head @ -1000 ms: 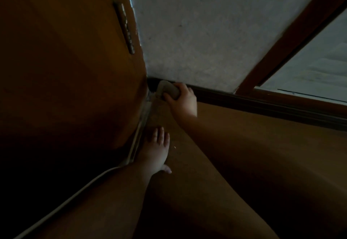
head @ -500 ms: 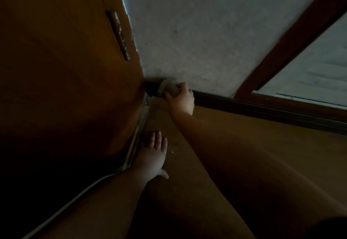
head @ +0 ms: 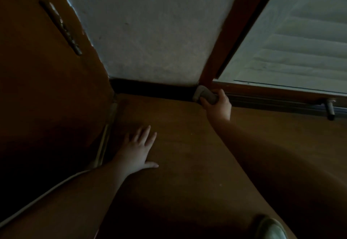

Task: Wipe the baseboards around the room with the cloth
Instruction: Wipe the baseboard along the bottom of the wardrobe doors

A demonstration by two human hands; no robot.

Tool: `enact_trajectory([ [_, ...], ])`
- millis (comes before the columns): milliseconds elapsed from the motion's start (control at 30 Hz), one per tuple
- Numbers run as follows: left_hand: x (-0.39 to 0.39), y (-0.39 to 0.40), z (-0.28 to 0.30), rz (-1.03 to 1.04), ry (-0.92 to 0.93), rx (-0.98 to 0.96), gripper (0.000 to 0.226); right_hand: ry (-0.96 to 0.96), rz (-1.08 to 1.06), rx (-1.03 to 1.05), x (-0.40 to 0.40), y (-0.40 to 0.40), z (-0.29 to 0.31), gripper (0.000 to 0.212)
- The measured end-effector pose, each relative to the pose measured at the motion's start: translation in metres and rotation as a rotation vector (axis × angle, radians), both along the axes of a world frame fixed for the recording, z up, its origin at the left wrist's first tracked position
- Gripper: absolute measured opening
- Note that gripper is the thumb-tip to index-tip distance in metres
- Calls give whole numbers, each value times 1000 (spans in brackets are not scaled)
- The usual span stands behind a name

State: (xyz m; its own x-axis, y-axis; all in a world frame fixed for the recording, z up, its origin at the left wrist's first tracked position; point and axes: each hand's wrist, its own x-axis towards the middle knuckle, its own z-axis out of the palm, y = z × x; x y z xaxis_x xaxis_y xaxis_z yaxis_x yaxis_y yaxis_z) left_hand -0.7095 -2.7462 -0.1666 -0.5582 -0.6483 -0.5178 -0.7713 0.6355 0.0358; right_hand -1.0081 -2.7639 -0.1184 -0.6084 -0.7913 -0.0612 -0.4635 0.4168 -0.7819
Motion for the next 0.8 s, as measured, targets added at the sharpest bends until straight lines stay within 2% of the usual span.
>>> enact_trajectory([
  [133,-33,7,-5,-41,34,59,123,46,-60,22,-35,18,0,34],
  [300,-65,10,-10,-97,-13,88,135,31,-158,20,-49,25,-1,38],
  [433,-77,4,-7,-152,-14,75,130,20,-305,87,-58,46,-4,42],
  [633,-108,-4,4,-102,-14,60,119,73,-140,151,-72,95,-4,55],
  [800,-146,-3,13,-23,-59,131,127,45,-129,152,-66,125,-11,53],
])
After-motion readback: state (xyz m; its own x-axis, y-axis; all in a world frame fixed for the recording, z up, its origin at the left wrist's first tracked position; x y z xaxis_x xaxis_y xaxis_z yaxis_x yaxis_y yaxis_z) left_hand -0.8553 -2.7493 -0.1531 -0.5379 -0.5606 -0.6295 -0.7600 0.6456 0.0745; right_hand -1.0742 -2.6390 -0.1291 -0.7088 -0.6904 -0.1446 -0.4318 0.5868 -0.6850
